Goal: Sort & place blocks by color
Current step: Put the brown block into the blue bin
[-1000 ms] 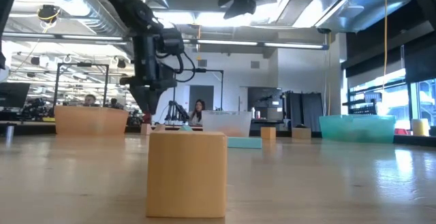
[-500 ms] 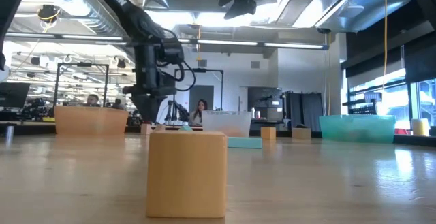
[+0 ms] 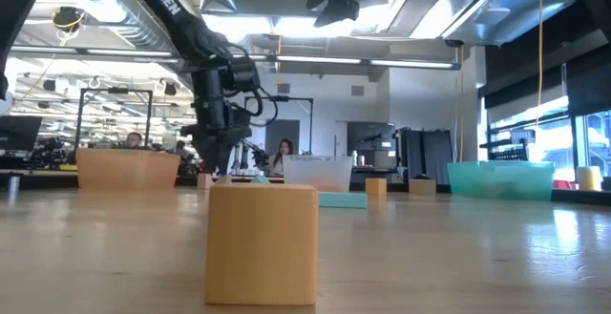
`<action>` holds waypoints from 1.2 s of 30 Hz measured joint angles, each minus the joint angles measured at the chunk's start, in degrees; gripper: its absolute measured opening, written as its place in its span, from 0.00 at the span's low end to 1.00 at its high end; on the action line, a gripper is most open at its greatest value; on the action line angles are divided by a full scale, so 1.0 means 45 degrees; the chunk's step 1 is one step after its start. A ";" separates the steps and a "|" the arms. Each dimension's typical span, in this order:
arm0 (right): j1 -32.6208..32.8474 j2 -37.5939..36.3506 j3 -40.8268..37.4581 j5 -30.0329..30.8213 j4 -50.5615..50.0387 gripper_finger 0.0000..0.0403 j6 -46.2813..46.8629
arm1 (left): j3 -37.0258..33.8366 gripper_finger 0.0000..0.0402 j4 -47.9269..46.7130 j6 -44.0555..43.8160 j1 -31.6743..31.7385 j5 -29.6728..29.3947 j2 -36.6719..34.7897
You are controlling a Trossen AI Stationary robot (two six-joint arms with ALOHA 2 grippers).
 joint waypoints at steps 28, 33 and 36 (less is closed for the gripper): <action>0.0000 0.0005 -0.0010 0.0003 -0.0005 0.74 0.0097 | 0.0024 0.22 -0.0071 0.0024 0.0043 0.0145 0.1475; 0.0002 0.0005 -0.0010 -0.0005 -0.0155 0.74 0.0035 | -0.0083 0.22 -0.0972 0.0128 -0.0118 0.0719 0.0558; 0.0032 0.0005 -0.0010 -0.0099 -0.0272 0.74 -0.0372 | -0.0044 0.22 -0.1394 0.0663 -0.0234 0.1362 -0.0524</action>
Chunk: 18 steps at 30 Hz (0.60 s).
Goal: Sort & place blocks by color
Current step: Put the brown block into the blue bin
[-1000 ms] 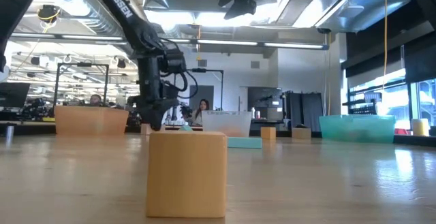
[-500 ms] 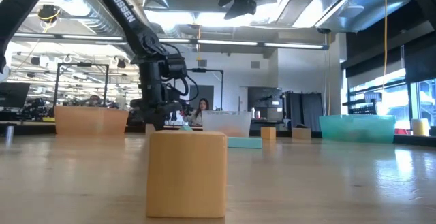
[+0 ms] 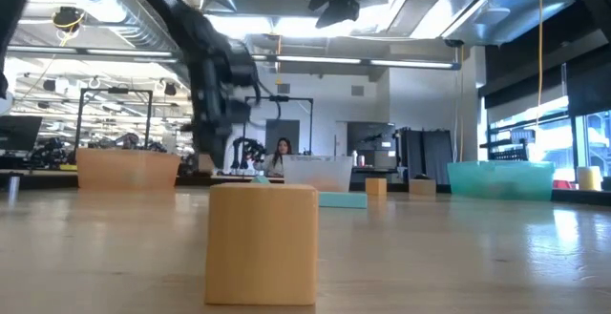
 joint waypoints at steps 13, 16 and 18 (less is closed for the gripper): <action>0.0482 0.0000 0.0000 -0.0014 -0.0107 0.74 -0.2206 | 0.0021 0.22 -0.2809 0.1554 -0.1564 0.1333 -0.6068; 0.0756 0.0000 0.0000 -0.0010 -0.0082 0.74 -0.2619 | 0.0024 0.22 -0.2844 0.2045 -0.2403 0.1370 -0.7511; 0.0957 0.0000 0.0000 -0.0010 0.0080 0.74 -0.2964 | 0.0024 0.22 -0.2855 0.2153 -0.3020 0.1059 -0.8312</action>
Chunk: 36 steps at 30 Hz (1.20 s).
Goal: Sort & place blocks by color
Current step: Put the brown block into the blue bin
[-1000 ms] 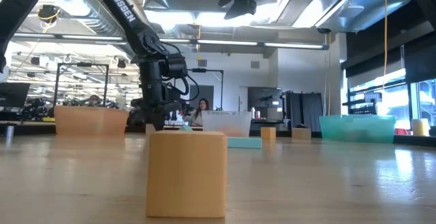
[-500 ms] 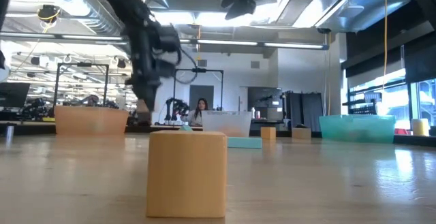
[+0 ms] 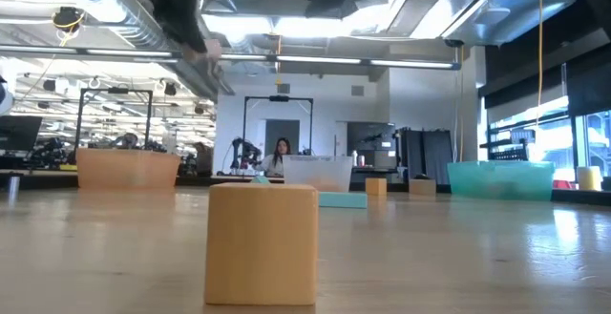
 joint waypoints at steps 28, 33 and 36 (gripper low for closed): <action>0.1361 0.0968 -0.0010 -0.3613 0.4710 0.74 0.1536 | 0.0010 0.22 0.2218 0.1331 -0.6673 -0.3218 -0.1190; 0.1358 0.1327 -0.0010 -0.4380 0.4958 0.74 0.2050 | 0.0015 0.22 0.2412 0.1497 -0.6952 -0.3060 -0.1188; 0.1405 0.1482 -0.0010 -0.4660 0.5187 0.74 0.2073 | 0.0015 0.22 0.2439 0.1498 -0.7031 -0.3067 -0.1199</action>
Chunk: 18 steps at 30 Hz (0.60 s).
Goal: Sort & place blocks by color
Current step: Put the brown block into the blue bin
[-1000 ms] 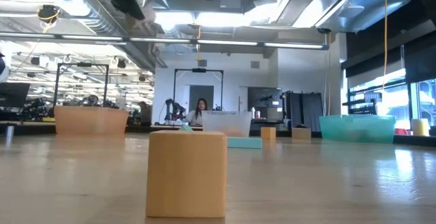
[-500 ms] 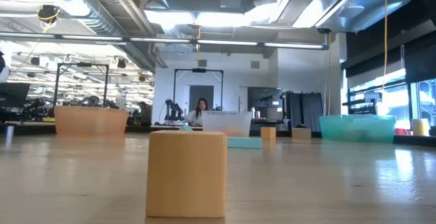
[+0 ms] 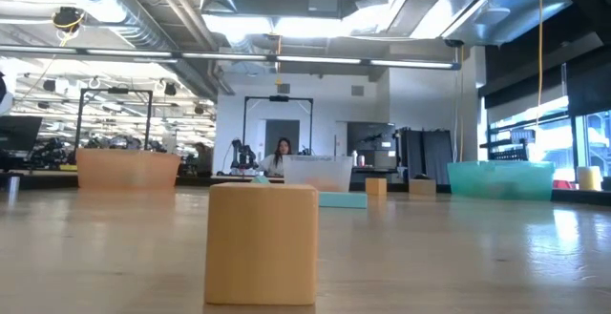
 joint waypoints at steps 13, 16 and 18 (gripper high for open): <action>0.0180 0.0388 0.0010 -0.0071 0.0957 0.74 0.0044 | -0.0019 0.22 -0.0069 -0.0044 -0.0012 0.0070 -0.0011; 0.0194 0.0388 0.0015 0.0119 0.1041 0.74 0.0044 | -0.0019 0.22 0.0013 -0.0108 -0.0008 0.0156 -0.0011; 0.0194 0.0388 0.0019 0.0152 0.1096 0.74 0.0039 | -0.0019 0.22 0.0063 -0.0101 -0.0008 0.0199 -0.0004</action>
